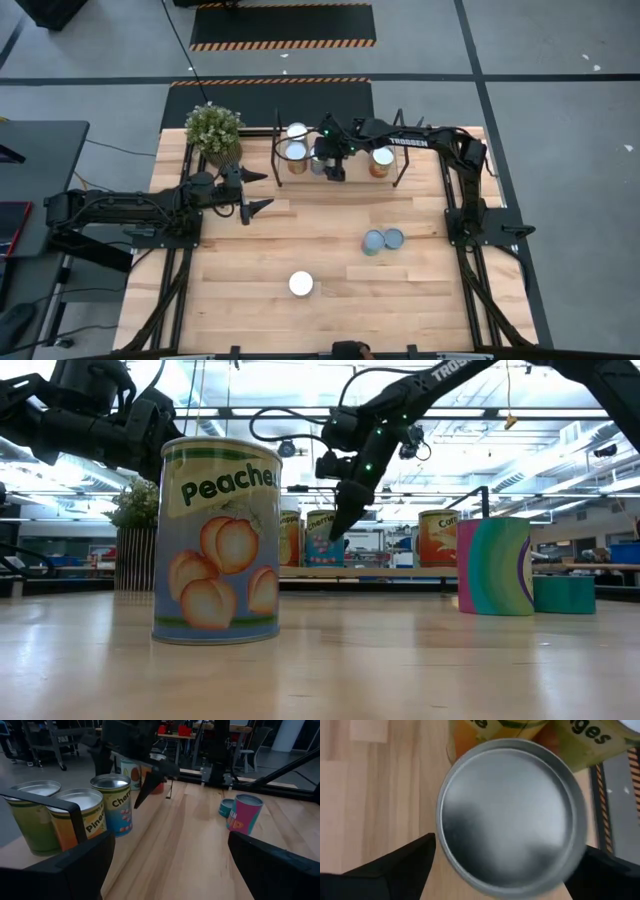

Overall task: Pick and place cans onto a shelf
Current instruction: Put the canned cherries on the shelf, then put the canned peaches on the shelf

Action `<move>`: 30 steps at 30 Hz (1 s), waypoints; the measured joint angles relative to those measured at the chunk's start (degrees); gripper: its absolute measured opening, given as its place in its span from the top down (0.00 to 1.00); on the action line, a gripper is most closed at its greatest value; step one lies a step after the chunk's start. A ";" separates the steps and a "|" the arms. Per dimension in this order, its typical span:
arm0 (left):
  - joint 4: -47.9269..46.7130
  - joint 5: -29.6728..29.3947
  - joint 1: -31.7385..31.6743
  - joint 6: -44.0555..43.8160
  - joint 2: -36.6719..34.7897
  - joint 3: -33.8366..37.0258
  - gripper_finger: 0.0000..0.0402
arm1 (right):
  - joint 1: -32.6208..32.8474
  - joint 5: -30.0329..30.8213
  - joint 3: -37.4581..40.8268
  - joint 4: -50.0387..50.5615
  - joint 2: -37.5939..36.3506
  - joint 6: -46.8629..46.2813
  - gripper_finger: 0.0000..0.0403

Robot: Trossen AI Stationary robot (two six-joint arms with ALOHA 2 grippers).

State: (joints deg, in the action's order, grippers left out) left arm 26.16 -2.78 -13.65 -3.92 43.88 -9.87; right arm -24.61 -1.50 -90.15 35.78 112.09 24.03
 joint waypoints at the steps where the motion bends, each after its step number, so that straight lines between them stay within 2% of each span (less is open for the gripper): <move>1: -0.01 0.00 0.00 -0.13 -0.02 0.00 0.01 | 0.18 1.13 -0.69 1.45 0.00 0.17 0.02; 4: -0.40 0.01 0.01 -0.18 0.00 0.00 0.01 | 0.60 4.96 -2.37 6.04 -0.09 1.38 0.02; 8: -0.36 0.01 0.02 0.02 0.00 0.00 0.01 | 0.60 9.45 -2.53 6.99 -0.11 2.21 0.02; 15: -0.36 0.01 0.02 -0.14 -0.02 0.00 0.01 | 0.87 10.45 -2.58 2.31 -0.11 3.06 0.02; 18: -0.36 0.01 0.02 -0.16 -0.02 0.00 0.01 | 1.69 11.62 -2.58 7.10 -0.25 2.63 0.02; 23: -0.39 0.01 0.02 0.08 0.00 0.00 0.01 | 4.51 17.11 -2.55 15.53 -2.57 -2.62 0.02; 25: -0.87 0.01 0.02 0.08 0.00 0.00 0.01 | 6.37 15.04 -2.55 18.21 -3.74 -6.53 0.02; 29: -3.14 0.01 0.01 0.16 0.00 0.00 0.01 | 12.03 0.76 -2.52 17.95 -4.33 -13.71 0.02; 30: -3.67 0.01 0.02 0.40 -0.02 0.00 0.01 | 14.00 -1.27 -2.12 16.18 -4.33 -14.29 0.02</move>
State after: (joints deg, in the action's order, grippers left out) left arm 22.49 -2.76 -13.63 -3.52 43.86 -9.87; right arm -10.61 -2.77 -92.27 51.97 107.77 9.74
